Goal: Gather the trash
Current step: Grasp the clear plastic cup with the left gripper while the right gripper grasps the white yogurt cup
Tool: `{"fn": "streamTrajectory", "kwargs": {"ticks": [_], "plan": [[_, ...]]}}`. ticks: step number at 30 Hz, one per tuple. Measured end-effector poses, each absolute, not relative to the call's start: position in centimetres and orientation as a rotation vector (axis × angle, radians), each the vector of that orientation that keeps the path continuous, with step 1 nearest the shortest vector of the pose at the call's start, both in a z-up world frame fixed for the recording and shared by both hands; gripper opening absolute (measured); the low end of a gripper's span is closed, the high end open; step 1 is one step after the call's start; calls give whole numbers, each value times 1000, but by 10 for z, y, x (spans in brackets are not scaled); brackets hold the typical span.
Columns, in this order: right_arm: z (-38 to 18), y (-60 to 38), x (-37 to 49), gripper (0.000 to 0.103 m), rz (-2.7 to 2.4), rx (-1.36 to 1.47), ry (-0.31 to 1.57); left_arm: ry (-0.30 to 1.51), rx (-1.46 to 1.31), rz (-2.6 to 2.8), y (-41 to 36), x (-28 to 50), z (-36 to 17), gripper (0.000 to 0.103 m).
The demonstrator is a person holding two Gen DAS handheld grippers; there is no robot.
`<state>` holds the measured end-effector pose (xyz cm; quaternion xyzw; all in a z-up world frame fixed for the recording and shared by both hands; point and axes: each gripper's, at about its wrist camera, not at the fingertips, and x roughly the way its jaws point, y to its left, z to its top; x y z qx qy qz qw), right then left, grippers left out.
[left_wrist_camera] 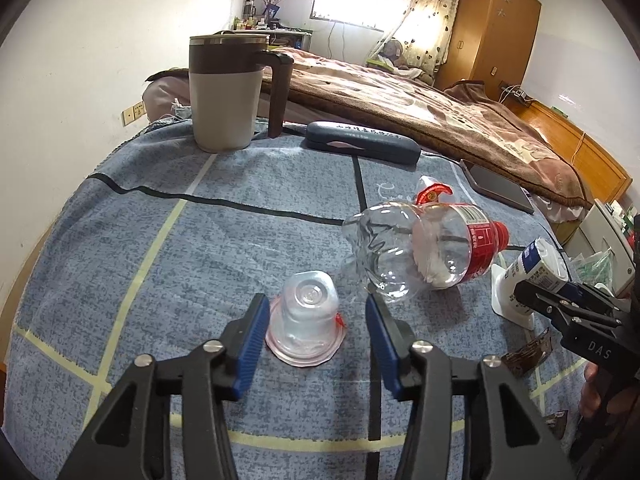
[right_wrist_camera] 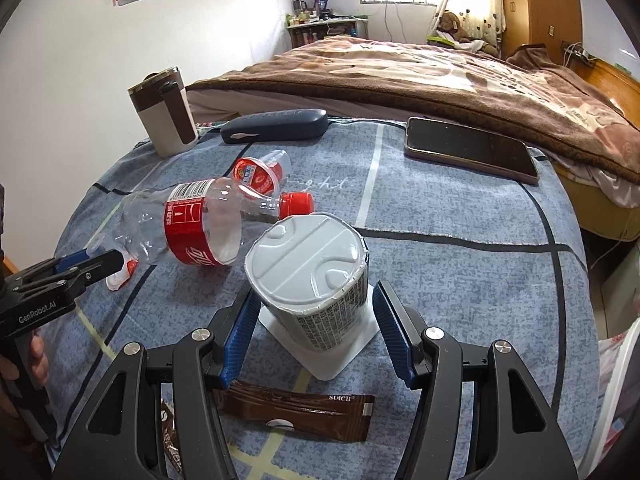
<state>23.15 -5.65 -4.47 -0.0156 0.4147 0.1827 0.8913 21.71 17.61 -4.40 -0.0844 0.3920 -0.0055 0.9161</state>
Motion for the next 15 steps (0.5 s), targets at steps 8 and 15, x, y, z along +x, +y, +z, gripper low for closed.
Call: {"fn": "streamTrajectory", "kwargs": {"ticks": [8,15], "plan": [[-45,-60,231,58,392,12,856,803,-165,2,176,216,-44,31],[-43,-58,229,56,403,9,843,797,-166,-2,176,212,-42,31]]}}
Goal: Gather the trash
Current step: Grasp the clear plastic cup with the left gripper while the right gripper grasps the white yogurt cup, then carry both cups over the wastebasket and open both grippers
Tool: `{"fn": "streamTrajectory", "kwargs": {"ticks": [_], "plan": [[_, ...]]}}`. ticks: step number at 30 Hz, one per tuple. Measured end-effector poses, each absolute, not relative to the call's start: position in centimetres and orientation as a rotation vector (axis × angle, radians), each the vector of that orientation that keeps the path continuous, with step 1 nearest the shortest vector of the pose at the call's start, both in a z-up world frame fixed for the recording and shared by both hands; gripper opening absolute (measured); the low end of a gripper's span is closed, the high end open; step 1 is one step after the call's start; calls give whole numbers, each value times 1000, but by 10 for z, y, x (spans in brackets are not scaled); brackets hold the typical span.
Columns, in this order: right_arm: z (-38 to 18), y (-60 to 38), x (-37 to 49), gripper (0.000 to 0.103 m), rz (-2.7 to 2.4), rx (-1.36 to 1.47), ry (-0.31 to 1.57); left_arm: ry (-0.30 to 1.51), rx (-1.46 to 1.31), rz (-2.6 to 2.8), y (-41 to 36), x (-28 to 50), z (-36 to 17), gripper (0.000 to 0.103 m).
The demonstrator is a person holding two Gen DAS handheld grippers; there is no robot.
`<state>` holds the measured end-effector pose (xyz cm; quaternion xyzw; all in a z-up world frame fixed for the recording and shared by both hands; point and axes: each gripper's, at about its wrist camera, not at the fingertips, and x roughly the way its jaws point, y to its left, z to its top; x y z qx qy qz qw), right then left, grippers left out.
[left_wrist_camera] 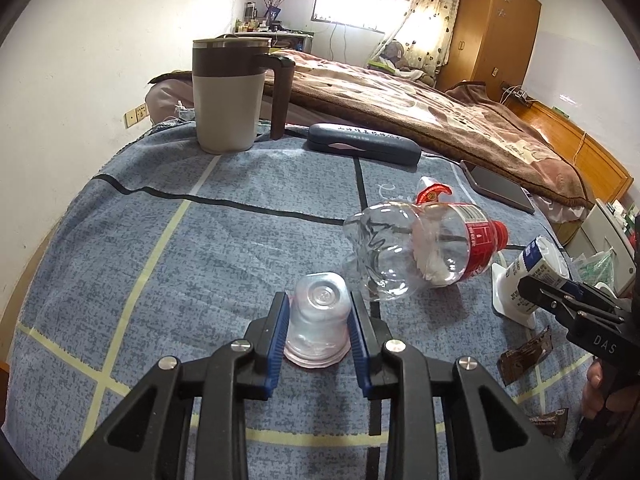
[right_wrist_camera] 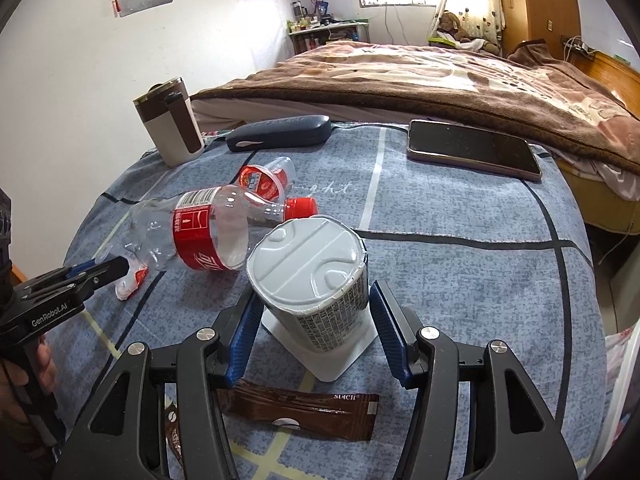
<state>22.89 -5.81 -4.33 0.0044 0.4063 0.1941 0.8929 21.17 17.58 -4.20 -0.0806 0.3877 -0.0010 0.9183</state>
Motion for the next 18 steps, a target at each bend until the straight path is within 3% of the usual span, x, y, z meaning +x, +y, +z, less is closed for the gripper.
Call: {"fn": "streamTrajectory", "kwargs": {"ticks": [18], "plan": [[-28,-78,211,56,389,53,790,736,-143,-56,150,179,-12,31]]}}
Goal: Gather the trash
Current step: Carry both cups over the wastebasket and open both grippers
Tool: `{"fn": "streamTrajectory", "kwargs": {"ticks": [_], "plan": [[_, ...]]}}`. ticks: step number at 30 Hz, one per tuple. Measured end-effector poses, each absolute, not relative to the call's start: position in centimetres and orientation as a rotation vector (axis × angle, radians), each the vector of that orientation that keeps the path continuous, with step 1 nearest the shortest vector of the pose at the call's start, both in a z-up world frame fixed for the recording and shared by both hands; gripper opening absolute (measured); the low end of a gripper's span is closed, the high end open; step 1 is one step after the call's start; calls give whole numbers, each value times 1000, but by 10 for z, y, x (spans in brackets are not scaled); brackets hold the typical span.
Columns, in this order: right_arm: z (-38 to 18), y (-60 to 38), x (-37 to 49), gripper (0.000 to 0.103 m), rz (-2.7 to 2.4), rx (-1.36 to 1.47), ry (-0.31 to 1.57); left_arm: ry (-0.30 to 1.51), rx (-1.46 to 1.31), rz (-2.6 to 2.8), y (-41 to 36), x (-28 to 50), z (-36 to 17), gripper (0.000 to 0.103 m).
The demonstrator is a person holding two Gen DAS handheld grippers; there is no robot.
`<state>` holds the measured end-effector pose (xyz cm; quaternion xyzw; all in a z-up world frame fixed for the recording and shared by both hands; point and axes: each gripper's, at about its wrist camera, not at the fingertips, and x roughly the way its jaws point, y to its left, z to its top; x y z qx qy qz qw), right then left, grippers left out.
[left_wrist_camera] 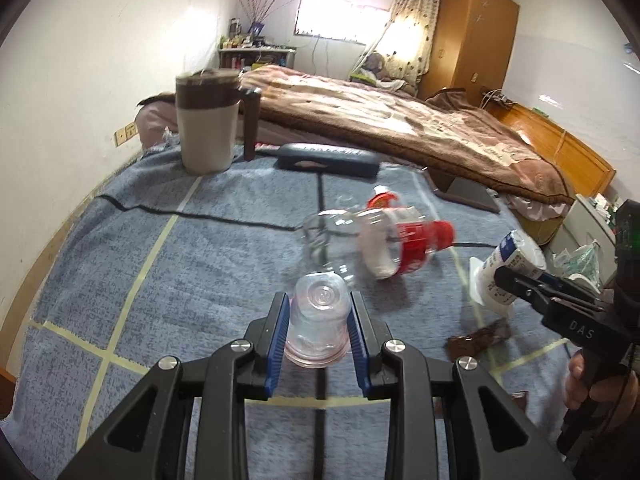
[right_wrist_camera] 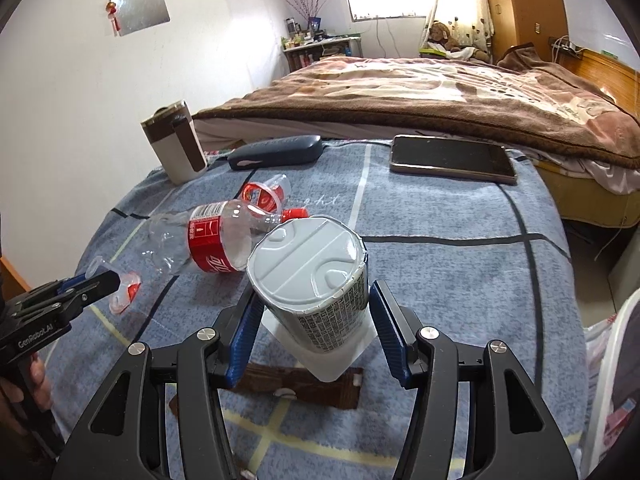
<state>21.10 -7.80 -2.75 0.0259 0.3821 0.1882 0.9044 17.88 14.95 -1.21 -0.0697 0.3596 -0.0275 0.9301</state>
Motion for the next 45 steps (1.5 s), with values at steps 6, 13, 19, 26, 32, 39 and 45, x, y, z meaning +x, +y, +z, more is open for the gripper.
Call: {"fn": "streamTrajectory", "kwargs": {"ticks": [6,13,19,26,32,39,45], "plan": [[-16,-95,199,56,371,75,762,712,-120,-96,130,171,4,31],[-4,-117,184,56,342,94,735,700,-94,-151,99,163,13,31],[7,-139,172,56,310,104,701,682,-74,-207,69,158,23,31],[16,-175,156,56,265,132,671,670,-41,-264,32,154,32,31],[23,-204,144,56,214,147,656,665,-19,-325,-6,151,35,31],[24,-238,133,56,141,161,646,672,14,-417,-58,148,34,31],[23,-269,124,56,77,178,646,680,38,-494,-99,145,34,31]]}}
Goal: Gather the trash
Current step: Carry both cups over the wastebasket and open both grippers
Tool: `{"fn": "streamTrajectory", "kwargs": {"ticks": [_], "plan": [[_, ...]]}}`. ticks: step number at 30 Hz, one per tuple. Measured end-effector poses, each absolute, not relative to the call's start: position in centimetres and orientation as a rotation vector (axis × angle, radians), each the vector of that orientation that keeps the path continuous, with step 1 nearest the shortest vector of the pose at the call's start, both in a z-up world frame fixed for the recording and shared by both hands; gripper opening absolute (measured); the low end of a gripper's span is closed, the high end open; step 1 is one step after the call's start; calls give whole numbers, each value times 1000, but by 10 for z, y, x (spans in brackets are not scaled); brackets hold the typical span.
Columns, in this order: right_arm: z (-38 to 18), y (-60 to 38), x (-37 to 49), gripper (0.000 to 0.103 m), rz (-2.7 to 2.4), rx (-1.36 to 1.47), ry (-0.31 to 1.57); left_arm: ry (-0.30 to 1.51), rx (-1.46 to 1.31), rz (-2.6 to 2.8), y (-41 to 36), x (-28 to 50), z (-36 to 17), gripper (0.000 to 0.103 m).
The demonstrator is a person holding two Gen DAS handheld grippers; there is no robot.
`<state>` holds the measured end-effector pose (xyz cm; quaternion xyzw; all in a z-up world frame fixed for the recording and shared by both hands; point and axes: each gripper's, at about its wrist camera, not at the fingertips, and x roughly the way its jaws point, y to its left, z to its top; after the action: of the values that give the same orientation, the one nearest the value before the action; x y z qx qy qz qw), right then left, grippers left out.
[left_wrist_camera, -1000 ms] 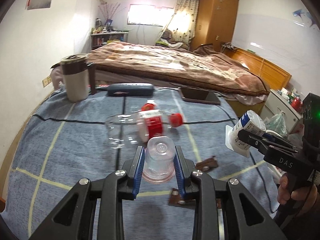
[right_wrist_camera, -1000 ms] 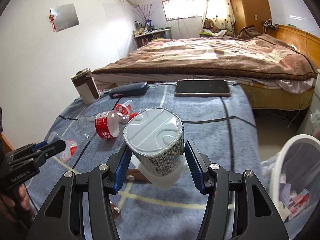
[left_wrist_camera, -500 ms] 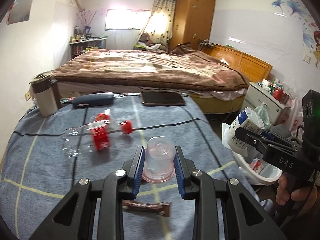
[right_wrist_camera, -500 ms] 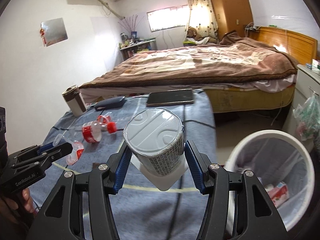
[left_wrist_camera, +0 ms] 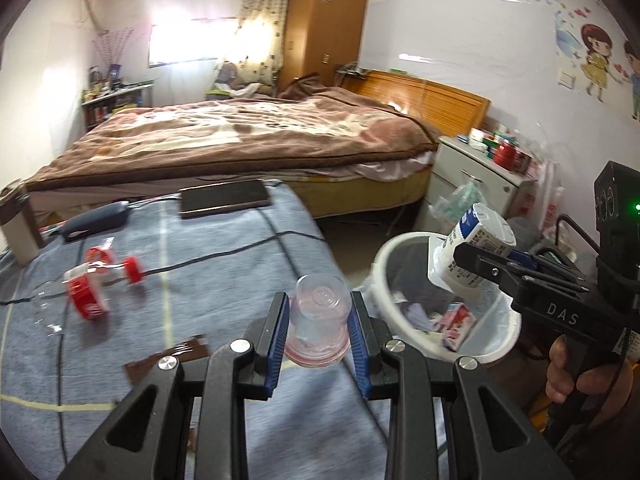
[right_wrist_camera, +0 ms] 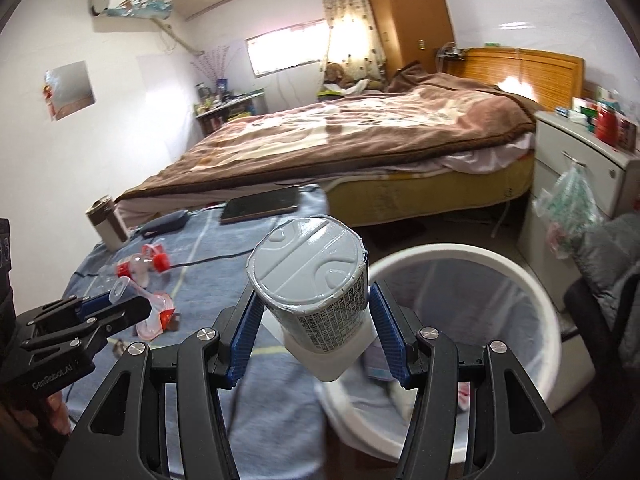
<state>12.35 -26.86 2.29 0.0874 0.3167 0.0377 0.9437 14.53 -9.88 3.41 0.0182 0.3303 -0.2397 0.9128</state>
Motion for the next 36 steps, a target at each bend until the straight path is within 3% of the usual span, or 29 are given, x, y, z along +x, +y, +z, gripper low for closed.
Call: {"fn": "streamTrajectory", "kwargs": {"ticks": [18,27,29,32,36], "plan": [[-3,-350,111,56,-86,206,728,755,90,-675,-216,146,12,31],[-14,-364,113,57,-101,192,780,791,95,-700,-238,148,1,31],[-16,-366,114,57,-102,185,796,800,100,-699,-241,149,-1,37],[-22,-368,115,57,-106,182,821,798,107,-695,-242,149,-2,56],[-24,-368,115,60,-118,173,830,798,101,-693,-240,151,-2,59]]}}
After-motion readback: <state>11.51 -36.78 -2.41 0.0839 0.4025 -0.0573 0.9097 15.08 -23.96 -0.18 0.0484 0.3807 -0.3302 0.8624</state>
